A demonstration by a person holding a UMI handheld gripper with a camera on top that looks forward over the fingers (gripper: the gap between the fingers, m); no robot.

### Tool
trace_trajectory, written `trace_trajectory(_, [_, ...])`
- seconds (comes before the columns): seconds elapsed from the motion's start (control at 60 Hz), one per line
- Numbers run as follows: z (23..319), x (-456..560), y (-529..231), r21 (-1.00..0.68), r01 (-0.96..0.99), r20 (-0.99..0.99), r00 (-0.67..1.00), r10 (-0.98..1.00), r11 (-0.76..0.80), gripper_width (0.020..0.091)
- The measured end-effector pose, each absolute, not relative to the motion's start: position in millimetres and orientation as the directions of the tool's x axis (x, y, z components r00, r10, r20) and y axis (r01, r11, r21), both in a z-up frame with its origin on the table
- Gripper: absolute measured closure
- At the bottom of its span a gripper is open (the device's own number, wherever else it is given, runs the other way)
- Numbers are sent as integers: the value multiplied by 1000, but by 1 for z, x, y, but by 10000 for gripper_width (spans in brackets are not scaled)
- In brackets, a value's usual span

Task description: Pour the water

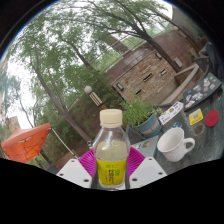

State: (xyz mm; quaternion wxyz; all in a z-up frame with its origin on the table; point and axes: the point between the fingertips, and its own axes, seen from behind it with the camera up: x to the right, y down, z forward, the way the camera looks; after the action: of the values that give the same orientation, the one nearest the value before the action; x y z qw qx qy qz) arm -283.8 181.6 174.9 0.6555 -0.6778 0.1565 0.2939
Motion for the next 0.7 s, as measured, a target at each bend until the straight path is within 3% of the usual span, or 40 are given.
trace_trajectory(0.017, [176, -281, 188, -741, -661, -670, 719, 185, -117, 732])
trace_trajectory(0.033, [196, -288, 196, -666, -732, -746, 646, 163, -144, 733])
trace_trajectory(0.05, [183, -288, 201, -617, -770, -785, 588, 196, -162, 731])
trace_trajectory(0.117, [207, -289, 218, -254, -925, -960, 206, 191, -283, 731])
trace_trajectory(0.217, [220, -267, 232, 151, -917, -960, -225, 164, -370, 731])
trace_trajectory(0.283, [204, -250, 230, 201, -905, -948, -276, 158, -376, 732])
trace_trajectory(0.3, [218, -246, 230, 270, -890, -934, -335, 124, -369, 732])
trace_trajectory(0.317, [206, -249, 241, 273, -886, -931, -342, 131, -375, 732])
trace_trajectory(0.45, [216, -233, 236, 464, -779, -818, -559, 133, -422, 731])
trace_trajectory(0.7, [206, -220, 234, 554, -730, -762, -638, 109, -401, 732])
